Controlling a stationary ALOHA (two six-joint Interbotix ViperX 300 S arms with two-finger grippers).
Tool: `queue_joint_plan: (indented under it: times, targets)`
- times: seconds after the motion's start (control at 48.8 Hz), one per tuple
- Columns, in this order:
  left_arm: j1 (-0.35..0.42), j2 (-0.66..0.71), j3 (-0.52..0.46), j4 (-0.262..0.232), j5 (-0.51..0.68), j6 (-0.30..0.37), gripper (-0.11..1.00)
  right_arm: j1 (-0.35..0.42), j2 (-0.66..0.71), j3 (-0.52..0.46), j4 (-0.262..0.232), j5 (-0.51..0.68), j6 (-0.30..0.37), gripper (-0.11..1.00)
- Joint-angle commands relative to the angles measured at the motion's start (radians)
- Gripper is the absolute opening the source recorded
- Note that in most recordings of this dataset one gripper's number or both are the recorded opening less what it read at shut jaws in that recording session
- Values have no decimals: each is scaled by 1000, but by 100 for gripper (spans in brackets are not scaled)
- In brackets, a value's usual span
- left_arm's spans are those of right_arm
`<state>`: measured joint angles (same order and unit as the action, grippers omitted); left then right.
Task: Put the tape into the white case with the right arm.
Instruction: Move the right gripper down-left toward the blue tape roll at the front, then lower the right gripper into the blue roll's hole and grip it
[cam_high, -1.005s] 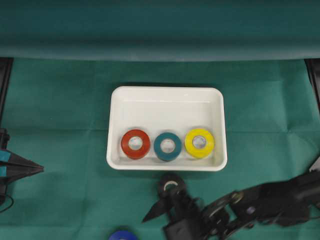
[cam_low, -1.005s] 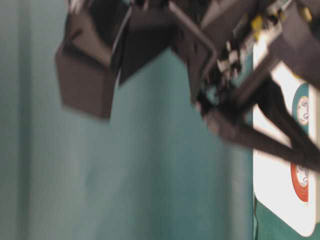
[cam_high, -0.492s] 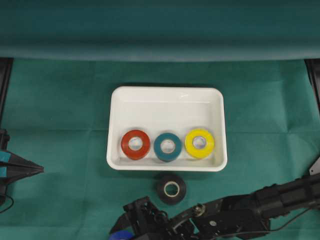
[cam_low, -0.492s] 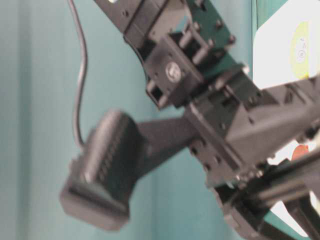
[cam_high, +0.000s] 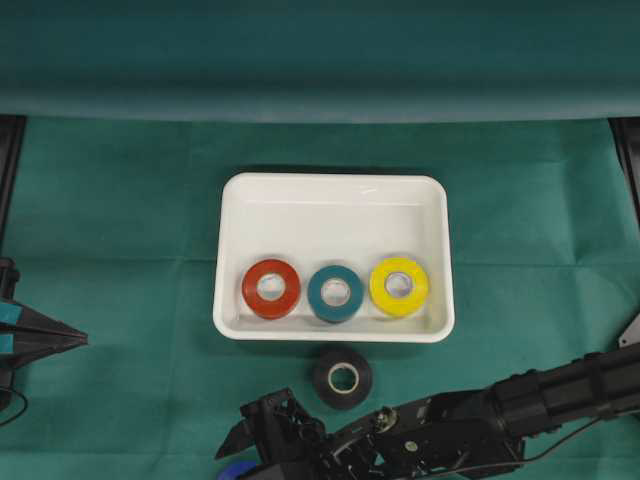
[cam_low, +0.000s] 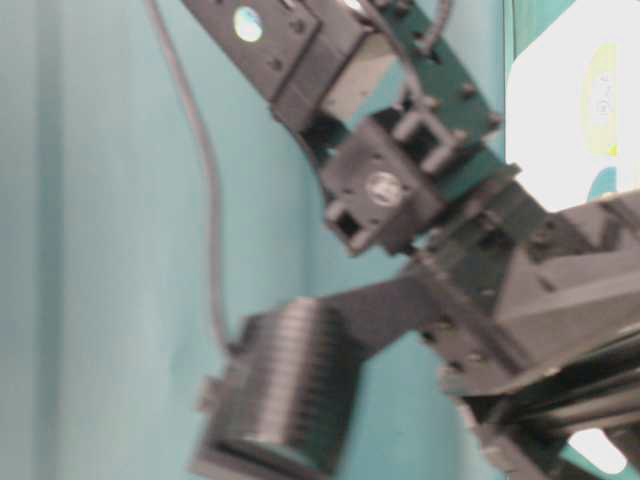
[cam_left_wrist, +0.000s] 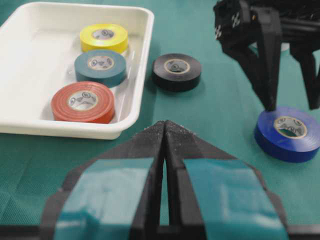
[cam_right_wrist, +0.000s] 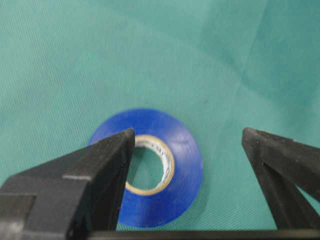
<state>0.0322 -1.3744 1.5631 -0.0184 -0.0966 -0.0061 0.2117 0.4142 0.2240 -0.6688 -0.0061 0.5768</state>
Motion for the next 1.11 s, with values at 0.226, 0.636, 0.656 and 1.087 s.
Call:
queue_joint_plan:
  times: [0.226,0.636,0.656,1.087]
  targets:
    - [2,8,-9,-2,-11,-2,0,-12,34,-23,-3,-5,-2,61]
    - [2,9,-8,-2,-14,0,0,-21,89,-55,-2,-3,-2,61]
    - [2,9,-8,-2,-12,-2,0,-21,89,-55,-3,-3,-2,61]
    - [2,9,-8,-2,-14,0,0,-21,91,-58,-3,-3,-3,27]
